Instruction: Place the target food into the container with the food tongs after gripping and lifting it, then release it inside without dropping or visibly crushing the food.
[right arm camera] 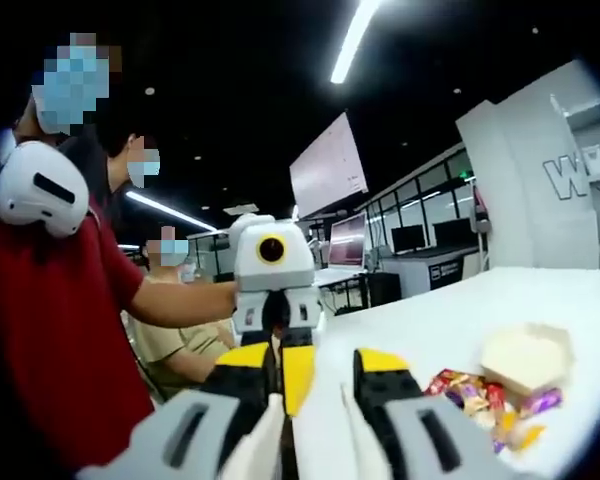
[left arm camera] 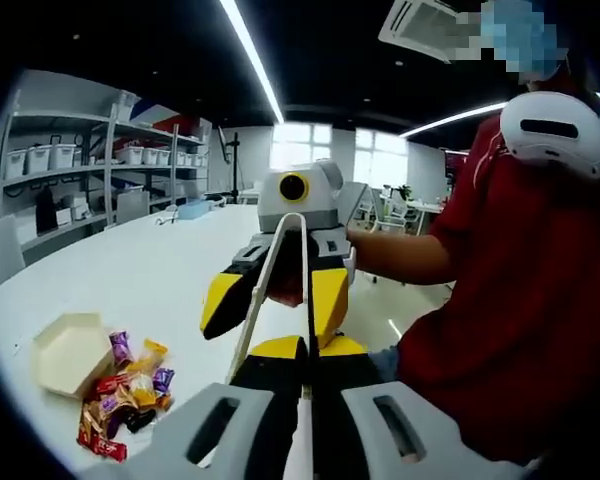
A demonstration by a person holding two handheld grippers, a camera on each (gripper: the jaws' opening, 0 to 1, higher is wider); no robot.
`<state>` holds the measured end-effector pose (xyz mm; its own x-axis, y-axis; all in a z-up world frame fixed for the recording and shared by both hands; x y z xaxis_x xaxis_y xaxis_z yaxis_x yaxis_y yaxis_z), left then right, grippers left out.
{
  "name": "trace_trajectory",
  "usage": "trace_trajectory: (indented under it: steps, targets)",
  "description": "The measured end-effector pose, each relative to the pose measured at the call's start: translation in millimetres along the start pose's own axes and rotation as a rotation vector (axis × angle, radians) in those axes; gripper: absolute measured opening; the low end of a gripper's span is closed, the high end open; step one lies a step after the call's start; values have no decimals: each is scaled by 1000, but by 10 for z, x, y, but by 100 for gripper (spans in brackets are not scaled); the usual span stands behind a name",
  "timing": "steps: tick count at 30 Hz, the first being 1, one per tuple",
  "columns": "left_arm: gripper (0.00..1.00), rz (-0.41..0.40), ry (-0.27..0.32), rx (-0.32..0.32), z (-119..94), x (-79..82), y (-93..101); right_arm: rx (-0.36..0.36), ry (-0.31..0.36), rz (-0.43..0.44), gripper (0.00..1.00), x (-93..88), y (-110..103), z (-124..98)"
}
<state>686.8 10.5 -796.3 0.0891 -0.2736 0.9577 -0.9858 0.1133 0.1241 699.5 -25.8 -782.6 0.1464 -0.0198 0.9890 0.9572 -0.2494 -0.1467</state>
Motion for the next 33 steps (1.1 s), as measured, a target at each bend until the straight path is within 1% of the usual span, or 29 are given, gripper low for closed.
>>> trace_trajectory:
  steps: [3,5,6,8,9,12,16,18,19,20,21,22,23,24,26,27,28,30,33]
  targets:
    - [1,22,5,-4,8,18,20,7,4,-9,26,17,-20,-28]
    - [1,23,29,-15,0,60,39,24,24,-9,24,53,-50,-55]
    - [1,22,35,-14,2,67,44,19,28,-15,23,74,-56,-65]
    - [1,75,60,7,0,103,25,4,53,-21,22,112,-43,-70]
    - [1,89,67,20,-3,112,30,1,60,-14,21,124,-33,-78]
    - [3,85,72,29,-2,123,44,-4,72,25,20,144,-28,-87]
    - [9,44,49,38,-13,66,44,-16,94,24,20,177,-20,-108]
    - [9,41,46,41,-7,53,50,-15,122,36,19,222,-19,-126]
    - [7,47,50,45,-7,59,49,-13,129,40,20,233,-21,-130]
    - [2,57,60,52,-14,79,42,-6,133,53,20,241,-32,-128]
    - [2,70,59,58,-23,89,31,6,133,69,20,242,-49,-127]
    - [1,66,60,46,-27,96,41,-2,135,56,21,249,-25,-125]
    - [1,31,63,34,-31,104,55,-2,140,46,22,253,-35,-132]
    - [1,19,58,22,-36,118,65,3,140,36,24,251,-51,-134]
    - [1,49,52,16,-40,129,82,16,131,29,25,241,-55,-140]
    - [0,55,47,13,-30,126,85,19,150,-19,25,262,-63,-145]
    - [0,54,49,12,-28,129,81,18,141,-57,25,251,-81,-156]
    - [0,4,63,-4,-19,136,92,21,110,4,26,234,-59,-156]
    - [0,17,66,2,11,107,92,24,89,30,26,200,-45,-165]
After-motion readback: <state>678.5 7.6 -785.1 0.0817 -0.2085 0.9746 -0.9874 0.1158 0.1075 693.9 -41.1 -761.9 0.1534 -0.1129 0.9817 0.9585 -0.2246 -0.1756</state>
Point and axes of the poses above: the point that each gripper's makers call its tool centre point, and the gripper's own axes: z roughly forward along the fingers, y roughly to its right, x roughly out of its top, the point moved 4 cm from there along -z, roughly backward along the fingers, and after that the axes turned 8 degrees about -x, right-handed, at the moved point
